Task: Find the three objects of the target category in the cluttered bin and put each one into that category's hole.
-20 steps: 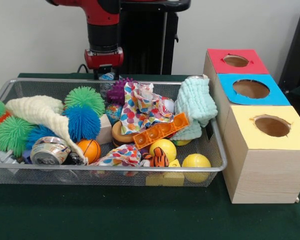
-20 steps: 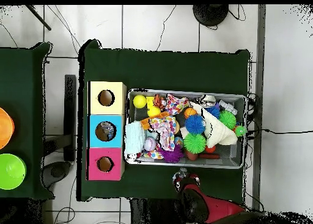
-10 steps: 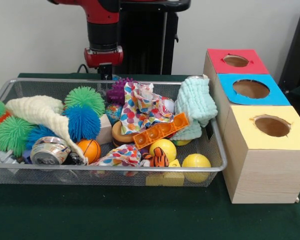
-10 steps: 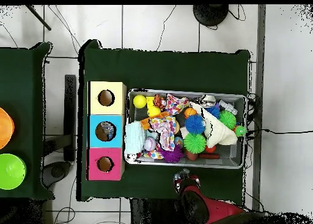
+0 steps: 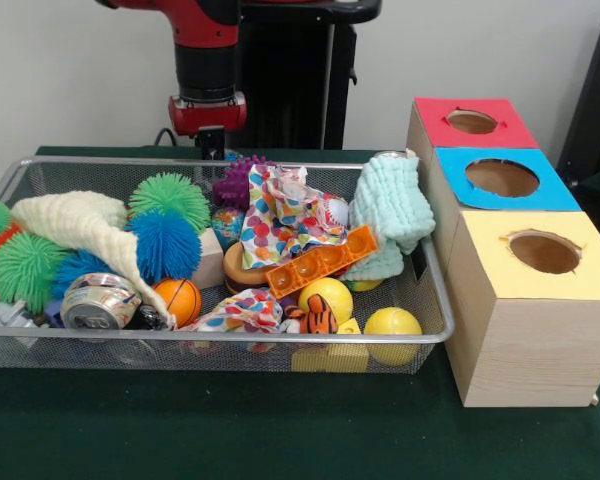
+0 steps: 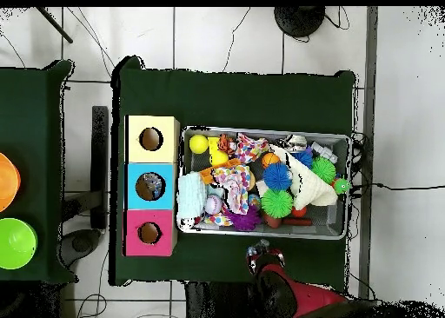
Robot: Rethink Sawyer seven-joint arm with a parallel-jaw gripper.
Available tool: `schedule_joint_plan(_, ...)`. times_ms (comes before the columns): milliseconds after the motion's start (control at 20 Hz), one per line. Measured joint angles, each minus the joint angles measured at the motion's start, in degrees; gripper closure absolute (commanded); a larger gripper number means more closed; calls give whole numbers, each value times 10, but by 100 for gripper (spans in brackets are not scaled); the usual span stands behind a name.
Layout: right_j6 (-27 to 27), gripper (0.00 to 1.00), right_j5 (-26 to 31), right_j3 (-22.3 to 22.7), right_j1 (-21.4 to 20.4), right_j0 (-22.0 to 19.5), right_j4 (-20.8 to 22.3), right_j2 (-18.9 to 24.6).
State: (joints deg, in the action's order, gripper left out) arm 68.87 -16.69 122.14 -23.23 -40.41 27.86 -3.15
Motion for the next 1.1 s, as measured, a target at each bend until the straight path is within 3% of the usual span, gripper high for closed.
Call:
schedule_joint_plan(100, 0, 100, -1, 0, 1, 0, 0, 0)
schedule_joint_plan(150, 0, 0, -5, 0, 2, -1, 0, -1)
schedule_joint_plan(800, 0, 0, -12, -4, 3, -16, 0, 0)
schedule_joint_plan(1100, 0, 0, -12, 1, 3, -16, -21, 0)
